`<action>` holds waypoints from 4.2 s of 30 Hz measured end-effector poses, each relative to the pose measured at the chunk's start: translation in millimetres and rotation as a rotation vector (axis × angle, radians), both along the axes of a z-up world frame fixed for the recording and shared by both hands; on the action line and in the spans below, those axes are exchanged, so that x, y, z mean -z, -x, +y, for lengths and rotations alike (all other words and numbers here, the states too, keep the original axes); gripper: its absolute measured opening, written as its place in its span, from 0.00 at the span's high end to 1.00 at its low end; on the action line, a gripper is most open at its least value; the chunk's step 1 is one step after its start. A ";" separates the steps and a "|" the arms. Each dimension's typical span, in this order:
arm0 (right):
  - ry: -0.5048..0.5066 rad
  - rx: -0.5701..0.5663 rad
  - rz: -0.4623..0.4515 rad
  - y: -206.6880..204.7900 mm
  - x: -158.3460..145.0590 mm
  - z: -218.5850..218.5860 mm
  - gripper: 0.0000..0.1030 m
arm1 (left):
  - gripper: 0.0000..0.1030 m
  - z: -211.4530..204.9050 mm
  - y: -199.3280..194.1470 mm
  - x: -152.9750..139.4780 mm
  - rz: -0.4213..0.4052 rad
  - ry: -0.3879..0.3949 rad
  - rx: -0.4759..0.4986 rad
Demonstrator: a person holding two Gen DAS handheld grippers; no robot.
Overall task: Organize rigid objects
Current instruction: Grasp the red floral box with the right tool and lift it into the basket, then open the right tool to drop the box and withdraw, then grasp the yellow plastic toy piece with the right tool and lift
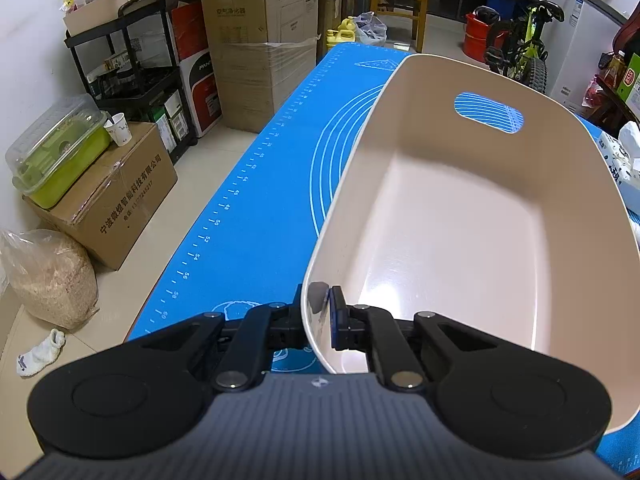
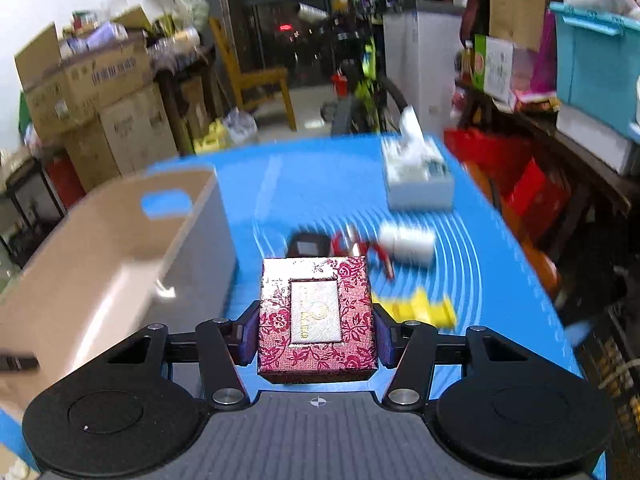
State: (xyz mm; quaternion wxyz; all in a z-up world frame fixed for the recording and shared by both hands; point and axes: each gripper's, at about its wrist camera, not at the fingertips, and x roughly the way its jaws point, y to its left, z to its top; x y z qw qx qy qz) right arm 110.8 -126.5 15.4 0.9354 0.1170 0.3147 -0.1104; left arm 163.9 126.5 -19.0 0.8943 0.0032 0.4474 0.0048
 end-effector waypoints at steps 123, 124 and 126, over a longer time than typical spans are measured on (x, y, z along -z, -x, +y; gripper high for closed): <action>0.177 -0.361 -0.132 -33.3 -56.8 -11.1 0.52 | 0.88 -0.1 -1.5 1.4 0.010 0.008 -0.012; 0.178 -0.369 -0.141 -35.4 -60.4 -5.4 0.52 | 0.88 -0.2 -1.5 1.6 0.011 0.008 -0.013; 0.169 -0.384 -0.164 -39.7 -68.8 7.3 0.51 | 0.88 -0.2 -1.5 1.6 0.011 0.009 -0.012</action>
